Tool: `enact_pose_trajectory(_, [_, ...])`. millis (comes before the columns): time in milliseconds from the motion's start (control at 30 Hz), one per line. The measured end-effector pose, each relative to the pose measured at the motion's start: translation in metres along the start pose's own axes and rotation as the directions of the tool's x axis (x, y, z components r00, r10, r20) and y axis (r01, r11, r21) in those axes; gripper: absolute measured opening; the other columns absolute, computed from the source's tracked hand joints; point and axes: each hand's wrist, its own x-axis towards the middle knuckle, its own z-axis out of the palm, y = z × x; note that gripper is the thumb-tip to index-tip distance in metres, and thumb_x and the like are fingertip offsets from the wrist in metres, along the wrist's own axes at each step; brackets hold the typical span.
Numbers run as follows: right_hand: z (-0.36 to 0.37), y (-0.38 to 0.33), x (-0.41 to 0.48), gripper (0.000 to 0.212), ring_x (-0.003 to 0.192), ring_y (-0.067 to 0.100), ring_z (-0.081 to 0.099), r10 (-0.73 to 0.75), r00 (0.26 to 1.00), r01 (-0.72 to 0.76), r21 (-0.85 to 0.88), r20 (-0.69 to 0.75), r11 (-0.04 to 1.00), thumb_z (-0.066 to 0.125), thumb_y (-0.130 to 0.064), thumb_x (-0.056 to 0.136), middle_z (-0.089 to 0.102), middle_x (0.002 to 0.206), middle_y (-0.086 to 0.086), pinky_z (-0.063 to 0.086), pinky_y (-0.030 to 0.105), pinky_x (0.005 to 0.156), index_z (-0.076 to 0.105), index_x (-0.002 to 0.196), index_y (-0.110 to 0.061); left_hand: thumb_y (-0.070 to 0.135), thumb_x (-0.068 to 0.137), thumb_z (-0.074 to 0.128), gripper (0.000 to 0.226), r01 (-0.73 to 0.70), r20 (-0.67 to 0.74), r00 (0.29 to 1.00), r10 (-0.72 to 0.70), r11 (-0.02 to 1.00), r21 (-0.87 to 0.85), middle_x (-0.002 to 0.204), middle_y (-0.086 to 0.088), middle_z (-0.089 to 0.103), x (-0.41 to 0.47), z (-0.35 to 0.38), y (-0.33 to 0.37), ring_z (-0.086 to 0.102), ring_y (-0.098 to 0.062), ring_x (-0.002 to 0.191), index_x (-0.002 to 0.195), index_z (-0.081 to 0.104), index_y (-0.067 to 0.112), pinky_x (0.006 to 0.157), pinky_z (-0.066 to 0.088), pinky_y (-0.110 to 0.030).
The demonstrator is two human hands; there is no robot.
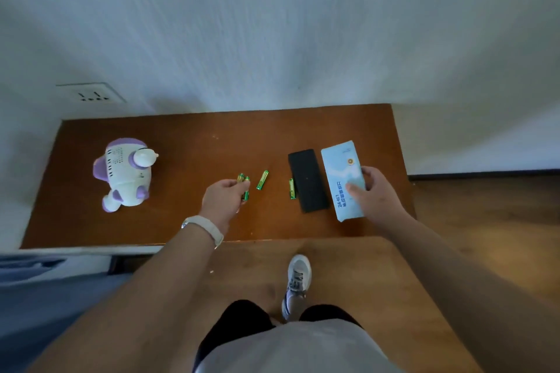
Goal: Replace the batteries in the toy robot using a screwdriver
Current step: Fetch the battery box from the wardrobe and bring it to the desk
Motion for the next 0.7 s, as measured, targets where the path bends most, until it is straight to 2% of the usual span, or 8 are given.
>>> enact_pose_trajectory(100, [0.005,0.005,0.015,0.047,0.086,0.006,0.067,0.031,0.999,-0.031,-0.005,0.030,1.000,0.065,-0.031,0.094,0.060,0.114,-0.013,0.052,0.015,0.051,0.042,0.135,-0.028,0.037,0.094,0.068,0.043,0.005,-0.022,1.000,-0.003,0.997,0.080,0.120,-0.004,0.068,0.021,0.005,0.007,0.066,-0.023,0.108,0.130,0.064,0.014,0.095,0.054,-0.042])
enact_pose_trajectory(200, [0.009,0.009,0.025,0.047,0.083,0.006,0.067,0.058,0.998,-0.057,-0.026,0.031,0.998,0.066,-0.033,0.094,0.059,0.103,-0.021,0.051,0.014,0.049,0.042,0.134,-0.030,0.039,0.093,0.068,0.044,0.016,-0.033,0.999,-0.011,0.991,0.136,0.122,-0.005,0.067,0.034,0.009,0.009,0.064,-0.026,0.112,0.130,0.064,0.014,0.101,0.052,-0.049])
enact_pose_trajectory(400, [0.014,0.015,0.048,0.046,0.079,0.006,0.069,0.116,0.993,-0.116,-0.018,0.019,0.993,0.066,-0.039,0.092,0.059,0.099,-0.026,0.051,0.014,0.047,0.043,0.132,-0.036,0.039,0.093,0.068,0.042,0.003,-0.003,1.000,-0.002,0.977,0.212,0.118,-0.006,0.069,0.062,0.019,0.009,0.064,-0.026,0.109,0.126,0.067,0.013,0.100,0.052,-0.046])
enact_pose_trajectory(467, [0.018,0.021,0.050,0.047,0.079,0.005,0.069,0.118,0.993,-0.118,-0.048,0.002,0.992,0.065,-0.040,0.092,0.060,0.098,-0.026,0.052,0.014,0.047,0.043,0.134,-0.036,0.039,0.093,0.067,0.038,-0.019,0.008,1.000,0.018,0.965,0.263,0.109,-0.002,0.071,0.068,0.024,0.004,0.065,-0.022,0.100,0.122,0.070,0.014,0.089,0.053,-0.038])
enact_pose_trajectory(533, [0.022,0.023,0.051,0.049,0.078,0.004,0.068,0.105,0.994,-0.106,-0.084,-0.014,0.991,0.064,-0.041,0.092,0.059,0.100,-0.024,0.051,0.014,0.047,0.042,0.136,-0.036,0.039,0.094,0.065,0.036,-0.067,0.009,0.998,0.069,0.936,0.344,0.100,0.002,0.070,0.071,0.027,0.003,0.062,-0.017,0.090,0.119,0.071,0.014,0.076,0.047,-0.030])
enact_pose_trajectory(633, [0.029,0.022,0.050,0.052,0.077,0.004,0.066,0.076,0.996,-0.083,-0.168,-0.045,0.982,0.063,-0.043,0.092,0.058,0.108,-0.018,0.049,0.013,0.045,0.040,0.138,-0.035,0.041,0.095,0.063,0.042,-0.131,0.037,0.991,0.128,0.887,0.443,0.113,0.001,0.067,0.071,0.028,-0.001,0.060,-0.019,0.100,0.125,0.067,0.012,0.085,0.047,-0.033])
enact_pose_trajectory(700, [0.032,0.023,0.048,0.054,0.078,0.004,0.062,0.054,0.995,-0.074,-0.250,-0.089,0.965,0.062,-0.045,0.092,0.054,0.112,-0.013,0.046,0.013,0.045,0.041,0.139,-0.032,0.042,0.095,0.063,0.042,-0.169,0.062,0.985,0.158,0.864,0.474,0.109,0.004,0.064,0.069,0.029,-0.003,0.061,-0.020,0.104,0.124,0.066,0.012,0.087,0.049,-0.034])
